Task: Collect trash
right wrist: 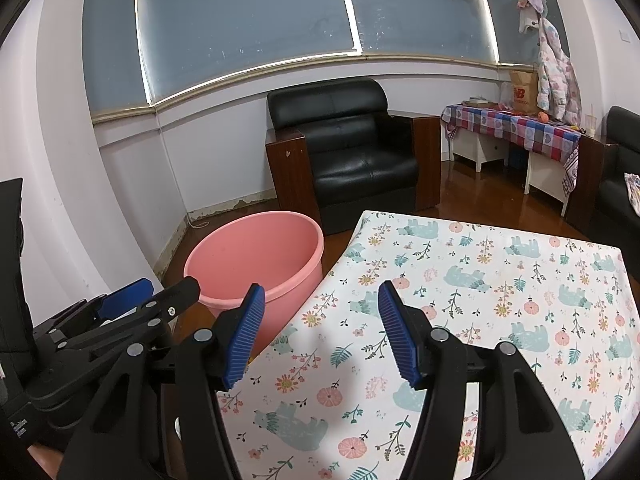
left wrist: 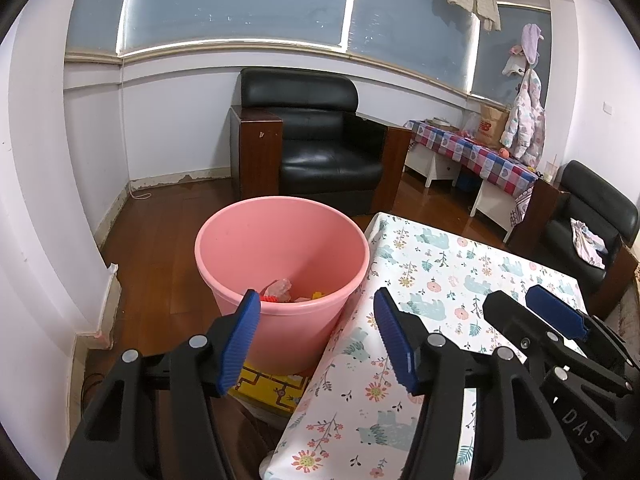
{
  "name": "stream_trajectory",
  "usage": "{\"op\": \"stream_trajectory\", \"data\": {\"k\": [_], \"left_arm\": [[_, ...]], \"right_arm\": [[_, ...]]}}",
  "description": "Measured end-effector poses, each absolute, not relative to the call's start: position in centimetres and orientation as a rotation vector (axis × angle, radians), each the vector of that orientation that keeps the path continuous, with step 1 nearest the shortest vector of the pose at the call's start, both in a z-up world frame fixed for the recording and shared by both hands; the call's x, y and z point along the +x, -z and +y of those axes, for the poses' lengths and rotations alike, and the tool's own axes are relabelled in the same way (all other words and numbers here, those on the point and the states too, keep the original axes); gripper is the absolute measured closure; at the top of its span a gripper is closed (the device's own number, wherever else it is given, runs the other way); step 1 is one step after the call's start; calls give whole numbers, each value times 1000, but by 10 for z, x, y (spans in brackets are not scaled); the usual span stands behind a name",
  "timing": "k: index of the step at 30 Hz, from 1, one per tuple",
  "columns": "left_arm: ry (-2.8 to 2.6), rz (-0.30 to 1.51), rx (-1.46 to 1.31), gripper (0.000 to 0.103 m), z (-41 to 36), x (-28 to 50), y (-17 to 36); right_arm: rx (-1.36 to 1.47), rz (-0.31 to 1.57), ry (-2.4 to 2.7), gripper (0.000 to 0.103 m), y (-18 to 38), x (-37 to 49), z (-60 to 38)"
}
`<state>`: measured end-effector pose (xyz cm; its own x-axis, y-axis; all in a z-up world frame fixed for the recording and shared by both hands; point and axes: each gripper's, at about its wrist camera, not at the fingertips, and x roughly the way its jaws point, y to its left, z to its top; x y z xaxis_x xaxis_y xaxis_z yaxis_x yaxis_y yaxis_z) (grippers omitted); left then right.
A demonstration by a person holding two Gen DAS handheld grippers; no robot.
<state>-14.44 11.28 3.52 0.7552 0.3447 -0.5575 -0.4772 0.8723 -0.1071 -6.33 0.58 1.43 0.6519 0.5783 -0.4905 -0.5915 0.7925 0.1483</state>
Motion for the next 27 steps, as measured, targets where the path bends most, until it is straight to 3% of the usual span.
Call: {"op": "stream_trajectory", "data": {"k": [27], "left_arm": [[-450,559,-250,45,113,-144,-32]], "right_arm": [[-28,557,-661,43,-9,-63,5]]}}
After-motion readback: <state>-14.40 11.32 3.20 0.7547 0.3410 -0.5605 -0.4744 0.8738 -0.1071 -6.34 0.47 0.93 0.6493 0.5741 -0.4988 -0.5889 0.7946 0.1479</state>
